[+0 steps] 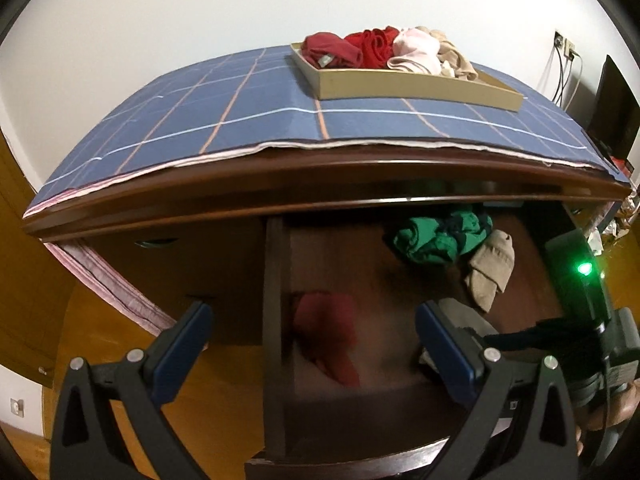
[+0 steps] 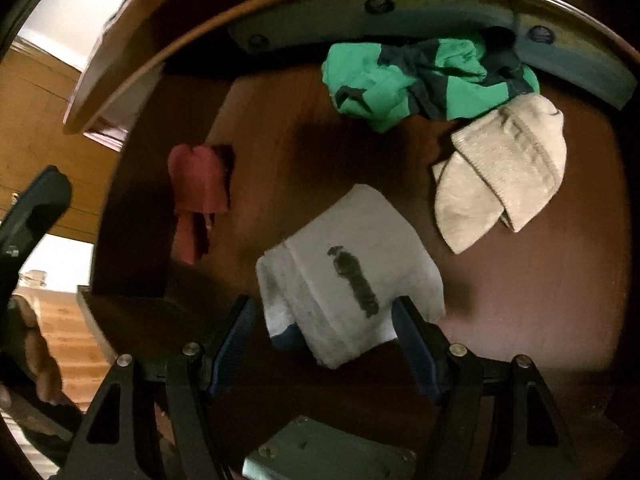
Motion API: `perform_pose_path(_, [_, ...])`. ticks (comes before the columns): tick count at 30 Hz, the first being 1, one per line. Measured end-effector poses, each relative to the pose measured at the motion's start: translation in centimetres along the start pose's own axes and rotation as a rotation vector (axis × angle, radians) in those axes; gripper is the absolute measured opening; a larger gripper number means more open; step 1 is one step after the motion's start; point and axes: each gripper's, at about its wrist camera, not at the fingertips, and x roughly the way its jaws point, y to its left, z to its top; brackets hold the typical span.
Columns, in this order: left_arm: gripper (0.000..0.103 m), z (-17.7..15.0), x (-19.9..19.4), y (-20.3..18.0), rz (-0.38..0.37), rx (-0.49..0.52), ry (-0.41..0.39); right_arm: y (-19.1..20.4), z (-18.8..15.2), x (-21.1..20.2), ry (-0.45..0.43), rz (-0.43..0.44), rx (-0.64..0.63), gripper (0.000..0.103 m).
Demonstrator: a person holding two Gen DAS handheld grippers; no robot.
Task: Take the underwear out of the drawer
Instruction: 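Lower both tools back toward the open drawer, then grasp white-grey underwear with the right tool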
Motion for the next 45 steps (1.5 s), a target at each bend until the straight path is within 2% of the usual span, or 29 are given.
perform_pose_path(9, [0.103, 0.0, 0.3, 0.8, -0.018, -0.034, 0.03, 0.3, 1.0, 0.7, 0.022, -0.049, 0.0, 0.072])
perform_pose_path(10, [0.103, 0.0, 0.3, 0.8, -0.021, -0.036, 0.028, 0.2, 1.0, 0.7, 0.023, -0.052, -0.001, 0.065])
perform_pose_path(11, [0.103, 0.1, 0.2, 0.8, -0.022, -0.035, 0.027, 0.1, 1.1, 0.7, 0.017, -0.068, 0.002, 0.054])
perform_pose_path(12, [0.103, 0.1, 0.1, 0.7, -0.021, -0.034, 0.025, 0.4, 1.4, 0.9, 0.01, -0.075, 0.002, 0.051])
perform_pose_path(14, [0.103, 0.2, 0.1, 0.6, -0.017, -0.029, 0.024, 0.0, 1.4, 0.7, 0.0, -0.051, 0.005, 0.038])
perform_pose_path(19, [0.103, 0.1, 0.7, -0.3, -0.043, -0.019, 0.057, -2.1, 1.1, -0.3, -0.054, -0.023, 0.057, 0.029])
perform_pose_path(25, [0.103, -0.3, 2.5, -2.9, -0.059, 0.04, 0.114, -4.8, -0.3, -3.4, -0.195, -0.011, 0.122, 0.028])
perform_pose_path(29, [0.101, -0.3, 4.3, -5.1, -0.028, 0.076, 0.159, -5.2, -1.4, -5.0, -0.271, -0.018, 0.132, 0.028])
perform_pose_path(31, [0.101, -0.4, 5.4, -6.0, 0.015, 0.084, 0.186, -5.5, -1.5, -5.3, -0.288, -0.017, 0.131, 0.028])
perform_pose_path(33, [0.099, -0.4, 6.9, -6.5, 0.086, 0.055, 0.24, -5.7, -1.7, -5.7, -0.299, -0.012, 0.141, 0.028])
perform_pose_path(36, [0.094, -0.3, 8.3, -7.0, 0.145, 0.012, 0.296, -7.0, -2.5, -6.4, -0.304, 0.013, 0.155, 0.028])
perform_pose_path(39, [0.094, 0.3, 8.8, -7.1, 0.208, -0.039, 0.309, -7.0, -2.5, -6.3, -0.313, 0.024, 0.169, 0.028])
perform_pose_path(42, [0.094, 0.7, 9.8, -6.9, 0.205, -0.084, 0.362, -7.7, -2.8, -6.7, -0.321, 0.036, 0.182, 0.028])
perform_pose_path(45, [0.094, 0.8, 11.5, -6.6, 0.165, -0.112, 0.444, -8.0, -2.8, -7.0, -0.33, 0.039, 0.192, 0.028])
